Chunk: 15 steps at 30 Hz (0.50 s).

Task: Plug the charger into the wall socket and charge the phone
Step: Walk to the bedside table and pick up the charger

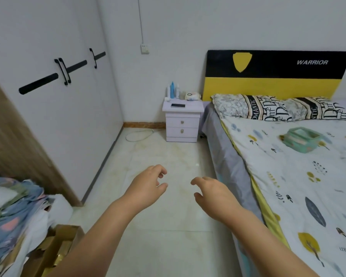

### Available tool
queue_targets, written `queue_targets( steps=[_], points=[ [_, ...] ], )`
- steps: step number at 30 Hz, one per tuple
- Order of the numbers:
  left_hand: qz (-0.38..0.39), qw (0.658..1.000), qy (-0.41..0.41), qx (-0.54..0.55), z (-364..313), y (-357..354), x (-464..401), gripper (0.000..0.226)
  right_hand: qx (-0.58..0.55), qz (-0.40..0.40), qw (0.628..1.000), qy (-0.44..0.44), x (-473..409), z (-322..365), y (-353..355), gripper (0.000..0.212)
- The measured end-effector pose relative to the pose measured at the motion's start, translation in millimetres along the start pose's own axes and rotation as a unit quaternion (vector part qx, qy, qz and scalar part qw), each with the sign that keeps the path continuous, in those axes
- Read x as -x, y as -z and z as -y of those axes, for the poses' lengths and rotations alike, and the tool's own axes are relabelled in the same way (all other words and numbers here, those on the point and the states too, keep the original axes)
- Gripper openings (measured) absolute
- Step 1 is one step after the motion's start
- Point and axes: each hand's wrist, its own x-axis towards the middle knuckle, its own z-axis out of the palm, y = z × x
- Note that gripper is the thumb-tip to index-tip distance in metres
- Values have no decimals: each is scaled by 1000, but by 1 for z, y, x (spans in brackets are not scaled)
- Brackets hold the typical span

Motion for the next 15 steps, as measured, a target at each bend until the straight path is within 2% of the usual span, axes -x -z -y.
queue_targets(
  steps=[10, 15],
  points=[
    [67, 997, -6, -24, 63, 42, -148, 29, 0, 18, 999, -45, -150, 21, 10, 39],
    [71, 997, -14, -17, 77, 54, -206, 27, 3, 27, 998, -53, -209, 20, 14, 38]
  ],
)
